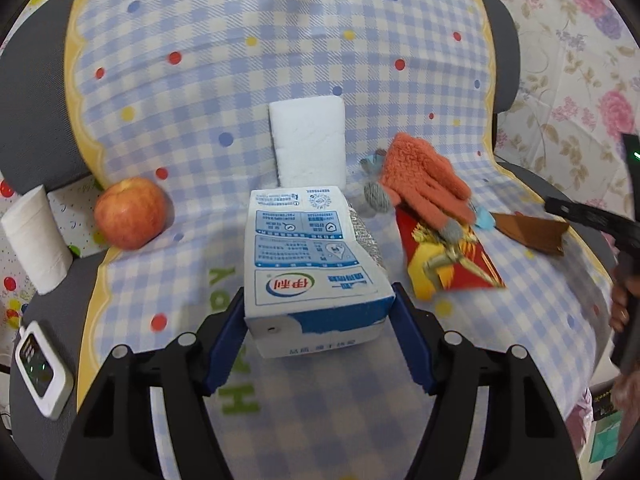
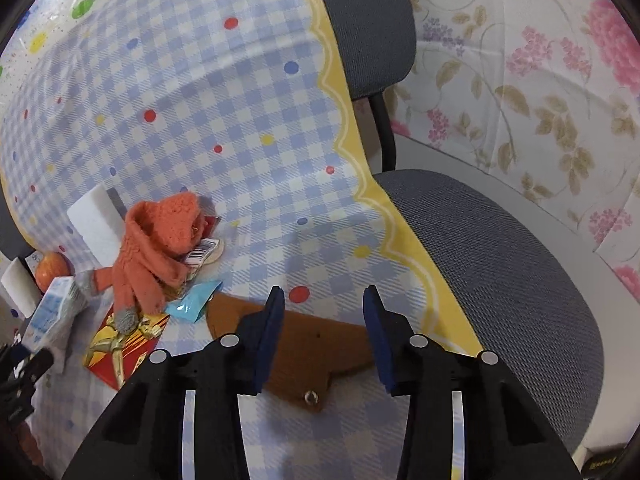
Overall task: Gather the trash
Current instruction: 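Grasp the white milk carton with the left tool while the right tool grasps the brown leather piece, then carry the carton and leather piece over the pink bin with both tools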
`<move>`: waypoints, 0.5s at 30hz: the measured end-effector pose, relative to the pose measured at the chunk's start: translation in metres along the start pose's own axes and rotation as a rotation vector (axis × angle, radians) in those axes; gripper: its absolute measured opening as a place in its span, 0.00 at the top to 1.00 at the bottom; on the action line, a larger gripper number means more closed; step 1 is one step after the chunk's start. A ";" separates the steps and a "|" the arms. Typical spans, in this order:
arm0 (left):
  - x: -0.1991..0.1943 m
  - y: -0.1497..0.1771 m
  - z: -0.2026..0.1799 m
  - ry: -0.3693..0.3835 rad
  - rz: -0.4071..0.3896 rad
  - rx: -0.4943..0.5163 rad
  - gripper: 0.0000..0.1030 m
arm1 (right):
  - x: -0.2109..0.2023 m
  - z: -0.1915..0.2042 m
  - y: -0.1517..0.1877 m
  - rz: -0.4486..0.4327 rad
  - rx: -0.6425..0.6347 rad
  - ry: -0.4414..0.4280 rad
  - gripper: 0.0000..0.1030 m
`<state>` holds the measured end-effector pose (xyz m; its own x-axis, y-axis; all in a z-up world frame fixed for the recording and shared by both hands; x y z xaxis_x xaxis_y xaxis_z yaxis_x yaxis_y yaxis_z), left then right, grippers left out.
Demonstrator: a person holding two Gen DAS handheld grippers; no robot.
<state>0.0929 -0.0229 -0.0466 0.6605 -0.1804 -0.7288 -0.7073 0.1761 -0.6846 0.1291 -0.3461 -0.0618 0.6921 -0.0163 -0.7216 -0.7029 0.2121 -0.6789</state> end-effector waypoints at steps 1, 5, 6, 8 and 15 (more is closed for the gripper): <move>-0.001 0.003 0.000 0.004 0.001 0.002 0.35 | 0.008 0.001 -0.001 0.020 -0.003 0.001 0.63; -0.001 0.007 0.000 0.015 0.005 -0.007 0.35 | 0.013 -0.002 0.005 0.067 0.016 0.011 0.72; -0.002 0.008 0.000 0.019 0.002 -0.009 0.35 | 0.007 -0.001 0.009 0.076 0.023 -0.006 0.72; -0.004 0.008 0.001 0.029 0.000 -0.013 0.35 | -0.004 0.002 0.019 0.097 0.032 -0.034 0.71; -0.012 0.014 0.000 0.058 -0.003 -0.016 0.35 | -0.049 0.025 0.059 0.135 -0.013 -0.186 0.57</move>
<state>0.0749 -0.0185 -0.0470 0.6473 -0.2373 -0.7244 -0.7095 0.1600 -0.6863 0.0577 -0.3079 -0.0629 0.6093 0.1922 -0.7693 -0.7922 0.1878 -0.5806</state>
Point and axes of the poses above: each gripper's, at about its wrist camera, not at the fingertips, and x roughly the way its jaws point, z to its left, y to its underside, the point moved 3 cm from there along x, roughly the way its jaws point
